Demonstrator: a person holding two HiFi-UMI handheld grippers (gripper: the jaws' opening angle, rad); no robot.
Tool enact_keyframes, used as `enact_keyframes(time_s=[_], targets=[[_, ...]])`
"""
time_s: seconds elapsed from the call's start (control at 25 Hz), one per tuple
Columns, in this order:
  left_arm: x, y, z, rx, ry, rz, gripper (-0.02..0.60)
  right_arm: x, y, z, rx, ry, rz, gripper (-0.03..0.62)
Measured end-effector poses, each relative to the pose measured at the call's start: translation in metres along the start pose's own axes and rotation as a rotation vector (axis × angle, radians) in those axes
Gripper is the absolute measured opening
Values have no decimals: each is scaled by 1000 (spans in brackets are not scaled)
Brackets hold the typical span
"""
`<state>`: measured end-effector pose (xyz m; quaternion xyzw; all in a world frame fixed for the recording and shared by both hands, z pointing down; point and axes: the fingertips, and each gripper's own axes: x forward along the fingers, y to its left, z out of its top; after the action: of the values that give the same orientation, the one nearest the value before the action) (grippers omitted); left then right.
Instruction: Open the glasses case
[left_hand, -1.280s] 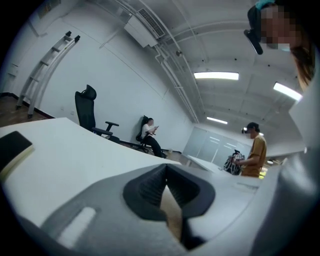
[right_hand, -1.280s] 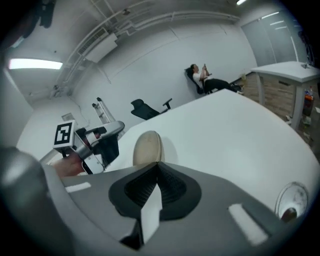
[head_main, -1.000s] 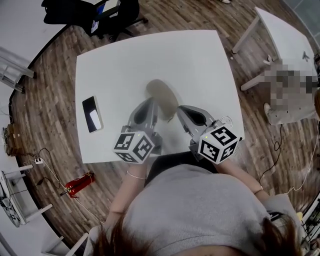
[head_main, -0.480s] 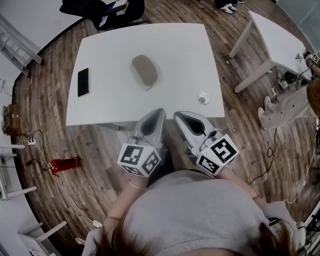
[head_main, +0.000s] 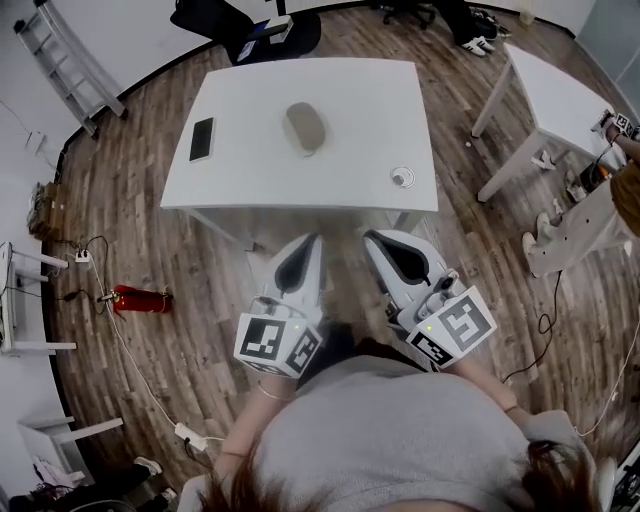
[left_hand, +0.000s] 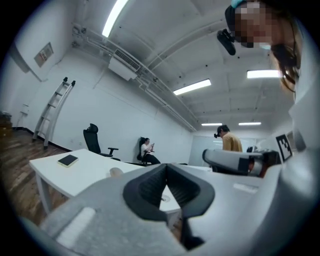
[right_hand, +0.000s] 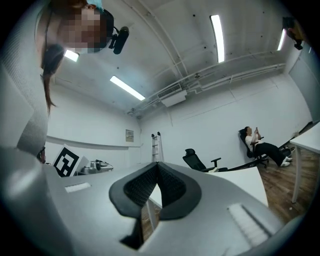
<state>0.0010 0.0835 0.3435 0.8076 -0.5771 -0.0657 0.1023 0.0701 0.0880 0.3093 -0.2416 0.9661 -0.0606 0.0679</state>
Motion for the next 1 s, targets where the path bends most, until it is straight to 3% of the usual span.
enact_keyframes(time_s=[0.24, 0.52, 0.84, 1.0], targets=[[-45, -15, 14, 20, -7, -44, 2, -8, 59, -5, -35, 25, 52, 5], [-117, -11, 10, 39, -1, -80, 2, -11, 136, -24, -15, 55, 5, 5], [-136, -21, 8, 33, 28, -73, 2, -27, 148, -3, -71, 45, -68, 5], [-144, -38, 16, 58, 13, -54, 2, -35, 151, -17, -56, 101, -68, 5]])
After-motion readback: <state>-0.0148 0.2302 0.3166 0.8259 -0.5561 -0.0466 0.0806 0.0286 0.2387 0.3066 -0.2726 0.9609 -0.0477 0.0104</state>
